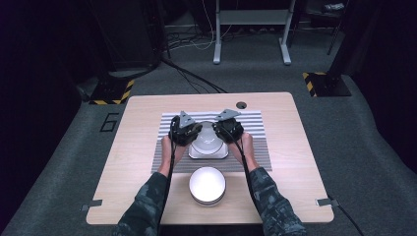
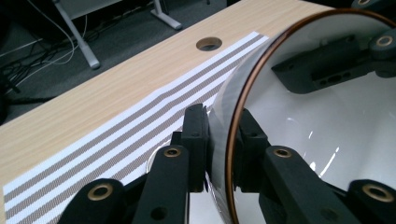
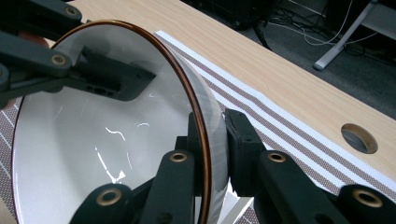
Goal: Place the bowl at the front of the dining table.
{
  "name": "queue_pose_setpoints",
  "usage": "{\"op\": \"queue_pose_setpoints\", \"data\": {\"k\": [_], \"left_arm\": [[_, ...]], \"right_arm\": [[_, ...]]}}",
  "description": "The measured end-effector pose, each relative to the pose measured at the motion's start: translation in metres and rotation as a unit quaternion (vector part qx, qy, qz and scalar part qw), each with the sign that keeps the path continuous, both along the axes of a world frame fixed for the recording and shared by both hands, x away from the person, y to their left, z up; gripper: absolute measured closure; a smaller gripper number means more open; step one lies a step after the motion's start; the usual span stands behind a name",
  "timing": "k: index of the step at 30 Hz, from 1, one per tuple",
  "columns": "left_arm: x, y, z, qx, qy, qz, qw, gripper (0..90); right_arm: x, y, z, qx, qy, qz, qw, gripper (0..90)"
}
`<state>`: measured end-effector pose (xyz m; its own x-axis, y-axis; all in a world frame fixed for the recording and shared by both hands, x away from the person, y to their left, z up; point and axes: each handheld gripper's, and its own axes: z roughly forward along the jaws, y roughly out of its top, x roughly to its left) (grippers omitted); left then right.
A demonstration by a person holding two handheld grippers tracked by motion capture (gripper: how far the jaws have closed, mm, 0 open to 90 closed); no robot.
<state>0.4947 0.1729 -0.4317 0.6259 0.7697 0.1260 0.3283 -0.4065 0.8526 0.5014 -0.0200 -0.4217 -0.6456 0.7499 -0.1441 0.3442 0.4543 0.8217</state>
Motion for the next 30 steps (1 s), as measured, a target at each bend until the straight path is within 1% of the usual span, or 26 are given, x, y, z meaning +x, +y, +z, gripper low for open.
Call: {"op": "queue_pose_setpoints", "data": {"k": [3,4,6,9,10,13,17,19,24,26,30], "left_arm": [[0.002,0.001,-0.004,0.006,0.011,0.004,0.9999,75.0],[0.002,0.001,-0.006,0.006,0.014,0.006,0.9999,75.0],[0.002,0.002,-0.008,0.009,0.022,0.005,0.9997,74.8],[0.003,0.001,-0.011,0.014,0.034,0.012,0.9992,75.1],[0.004,0.001,-0.012,0.013,0.036,0.014,0.9992,75.2],[0.007,0.003,-0.014,0.005,0.050,0.018,0.9986,76.3],[0.010,0.004,-0.016,0.004,0.058,0.022,0.9980,76.5],[0.011,0.004,-0.017,0.004,0.063,0.024,0.9977,76.5],[0.015,0.004,-0.021,0.008,0.076,0.026,0.9967,76.6],[0.017,0.004,-0.023,0.007,0.083,0.028,0.9962,76.7],[0.020,0.003,-0.026,0.004,0.095,0.029,0.9950,77.1]], "right_arm": [[0.003,0.000,-0.002,0.004,0.004,-0.004,1.0000,81.2],[0.003,-0.001,-0.002,0.007,0.010,-0.007,0.9999,81.2],[0.005,-0.001,-0.003,0.013,0.011,-0.009,0.9998,81.2],[0.008,-0.002,-0.006,0.015,0.023,-0.013,0.9995,81.1],[0.009,-0.002,-0.007,0.016,0.027,-0.012,0.9994,81.2],[0.012,0.000,-0.009,0.016,0.035,-0.010,0.9992,81.1],[0.017,0.001,-0.013,0.020,0.051,-0.010,0.9985,81.2],[0.018,0.002,-0.014,0.018,0.056,-0.011,0.9982,81.2],[0.023,0.002,-0.018,0.022,0.071,-0.014,0.9972,81.0],[0.025,0.001,-0.020,0.020,0.073,-0.013,0.9970,81.0],[0.029,0.001,-0.024,0.024,0.092,-0.018,0.9953,81.0]]}}
